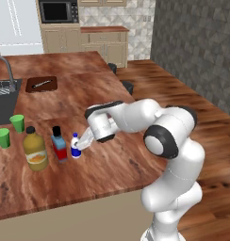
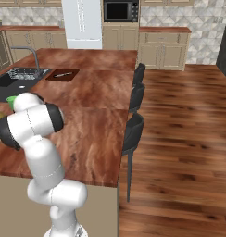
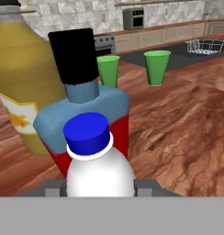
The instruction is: Place the drinks on the dining counter in a tight cluster.
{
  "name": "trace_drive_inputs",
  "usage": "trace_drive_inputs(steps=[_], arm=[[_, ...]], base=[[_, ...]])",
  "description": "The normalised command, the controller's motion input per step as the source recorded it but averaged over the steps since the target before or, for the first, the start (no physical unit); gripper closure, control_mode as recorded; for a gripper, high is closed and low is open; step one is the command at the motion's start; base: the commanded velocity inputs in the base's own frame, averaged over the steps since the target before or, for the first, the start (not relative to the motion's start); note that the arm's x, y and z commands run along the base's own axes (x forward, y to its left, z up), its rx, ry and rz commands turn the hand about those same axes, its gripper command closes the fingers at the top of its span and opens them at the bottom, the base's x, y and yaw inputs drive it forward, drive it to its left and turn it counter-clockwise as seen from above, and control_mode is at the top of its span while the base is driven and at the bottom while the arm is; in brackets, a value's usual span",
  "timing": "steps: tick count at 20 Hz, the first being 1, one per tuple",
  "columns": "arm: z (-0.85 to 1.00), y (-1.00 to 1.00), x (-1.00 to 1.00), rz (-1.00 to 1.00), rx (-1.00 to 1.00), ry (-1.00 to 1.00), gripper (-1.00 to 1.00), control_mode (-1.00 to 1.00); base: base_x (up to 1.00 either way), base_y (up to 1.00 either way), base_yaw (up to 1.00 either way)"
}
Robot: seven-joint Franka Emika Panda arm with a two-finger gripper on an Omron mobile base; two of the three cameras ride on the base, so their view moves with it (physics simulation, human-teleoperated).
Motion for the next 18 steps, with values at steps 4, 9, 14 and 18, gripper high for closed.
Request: trace_drive_inputs(steps=[4, 9, 14, 18], arm=[[-0.17, 0.00, 0.24, 0.00, 0.00, -0.01, 1.00, -1.00], [-0.07, 0.00, 0.15, 0.00, 0.00, -0.02, 1.00, -1.00], [0.00, 0.00, 0.00, 0.00, 0.00, -0.01, -1.00, -1.00], [0.00, 0.00, -0.01, 0.00, 0.00, -0.07, -1.00, -1.00]], base=[[0.00, 0.00, 0.00], [0.00, 0.00, 0.00], [0.00, 0.00, 0.00], [0.00, 0.00, 0.00]])
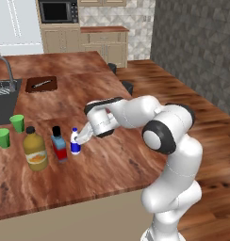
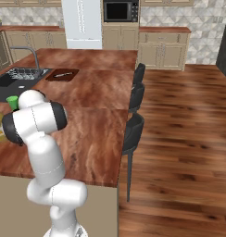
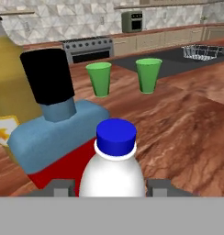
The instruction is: Place the drinks on the dining counter in a tight cluster.
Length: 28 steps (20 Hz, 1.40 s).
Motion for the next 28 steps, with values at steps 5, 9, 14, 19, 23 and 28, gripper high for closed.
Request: trace_drive_inputs(steps=[5, 9, 14, 19, 23, 28], arm=[[0.00, 0.01, -0.04, 0.00, 0.00, -0.05, -1.00, -1.00], [0.00, 0.00, -0.09, 0.00, 0.00, 0.00, -1.00, -1.00], [0.12, 0.00, -0.01, 0.00, 0.00, -0.04, -1.00, -1.00], [0.45, 0.00, -0.06, 0.00, 0.00, -0.07, -1.00, -1.00], [0.50, 0.00, -0.23, 0.00, 0.00, -0.04, -1.00, -1.00], [0.63, -0.05, -0.18, 0.00, -0.02, 0.02, -1.00, -1.00]], base=[[0.00, 0.00, 0.00], [0.00, 0.00, 0.00], [0.00, 0.00, 0.00], [0.00, 0.00, 0.00], [0.00, 0.00, 0.00], [0.00, 0.00, 0.00]])
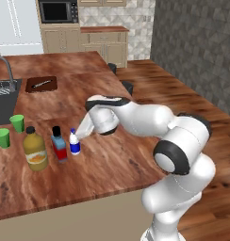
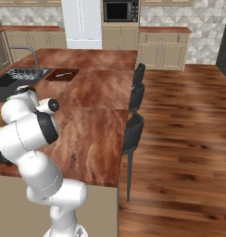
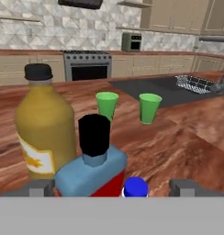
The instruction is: Place the drinks on the dining counter in a tight cluster.
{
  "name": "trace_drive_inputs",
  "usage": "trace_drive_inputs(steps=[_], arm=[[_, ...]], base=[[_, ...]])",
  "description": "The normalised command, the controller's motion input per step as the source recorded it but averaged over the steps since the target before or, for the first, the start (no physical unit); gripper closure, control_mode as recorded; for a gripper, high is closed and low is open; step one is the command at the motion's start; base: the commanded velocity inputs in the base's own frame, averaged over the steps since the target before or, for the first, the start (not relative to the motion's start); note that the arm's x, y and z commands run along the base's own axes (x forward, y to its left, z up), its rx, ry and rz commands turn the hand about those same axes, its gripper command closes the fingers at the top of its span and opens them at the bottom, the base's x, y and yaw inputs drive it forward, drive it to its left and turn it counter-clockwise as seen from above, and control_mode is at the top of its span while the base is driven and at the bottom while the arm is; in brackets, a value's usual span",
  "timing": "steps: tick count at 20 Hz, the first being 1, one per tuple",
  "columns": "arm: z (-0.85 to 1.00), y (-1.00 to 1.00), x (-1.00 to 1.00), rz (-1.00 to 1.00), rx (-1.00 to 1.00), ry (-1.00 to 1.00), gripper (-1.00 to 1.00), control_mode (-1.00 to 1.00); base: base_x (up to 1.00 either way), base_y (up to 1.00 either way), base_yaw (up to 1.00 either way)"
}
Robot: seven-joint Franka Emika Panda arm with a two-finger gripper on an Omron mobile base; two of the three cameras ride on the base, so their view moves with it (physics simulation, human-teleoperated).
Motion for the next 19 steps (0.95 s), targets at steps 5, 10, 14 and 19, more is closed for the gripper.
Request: trace_drive_inputs(steps=[5, 10, 14, 19], arm=[[0.57, -0.42, 0.00, 0.00, -0.12, 0.02, -1.00, -1.00], [0.31, -0.77, -0.04, 0.00, -0.15, 0.00, -1.00, -1.00], [0.00, -0.69, -0.15, -0.04, -0.27, 0.07, -1.00, -1.00], [0.00, -0.92, -0.21, -0.22, -0.21, 0.20, -1.00, -1.00]], base=[[0.00, 0.00, 0.00], [0.00, 0.00, 0.00], [0.00, 0.00, 0.00], [0.00, 0.00, 0.00]])
